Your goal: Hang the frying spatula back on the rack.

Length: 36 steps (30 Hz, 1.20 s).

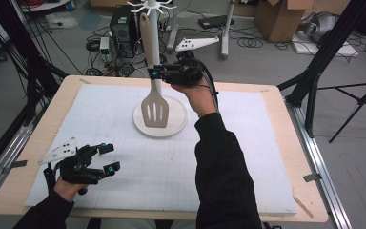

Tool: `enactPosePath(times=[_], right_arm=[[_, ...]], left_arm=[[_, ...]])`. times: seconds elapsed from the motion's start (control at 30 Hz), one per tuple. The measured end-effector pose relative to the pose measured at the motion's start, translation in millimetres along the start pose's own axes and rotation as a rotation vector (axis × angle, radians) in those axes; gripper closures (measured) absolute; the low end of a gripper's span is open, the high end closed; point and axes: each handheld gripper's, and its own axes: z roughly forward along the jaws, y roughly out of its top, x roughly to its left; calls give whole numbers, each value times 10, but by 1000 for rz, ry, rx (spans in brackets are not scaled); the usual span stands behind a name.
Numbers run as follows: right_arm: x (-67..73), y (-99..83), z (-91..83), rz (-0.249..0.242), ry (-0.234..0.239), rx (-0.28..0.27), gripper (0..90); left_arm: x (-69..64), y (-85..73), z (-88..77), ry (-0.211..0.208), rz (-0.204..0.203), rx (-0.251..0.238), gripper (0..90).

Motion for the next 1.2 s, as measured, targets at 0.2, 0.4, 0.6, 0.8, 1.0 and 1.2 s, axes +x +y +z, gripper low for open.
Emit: enactPosePath(times=[0.2,0.4,0.6,0.8,1.0,1.2], right_arm=[[-74,41,41,28,-15,-4,783],[-123,38,70,57,-39,11,783],[-164,16,73,77,-91,24,783],[-127,-19,38,51,-111,19,734],[-64,-124,-193,65,-147,-63,533],[70,-437,-539,25,-250,-19,404]], left_arm=[[7,1,-13,-13,-10,-13,217],[11,2,-34,-11,-18,-20,217],[15,7,-45,-10,-14,-18,218],[4,3,-46,-4,-12,-18,218],[5,-9,-46,13,1,-5,217],[24,-14,-49,44,7,5,212]])
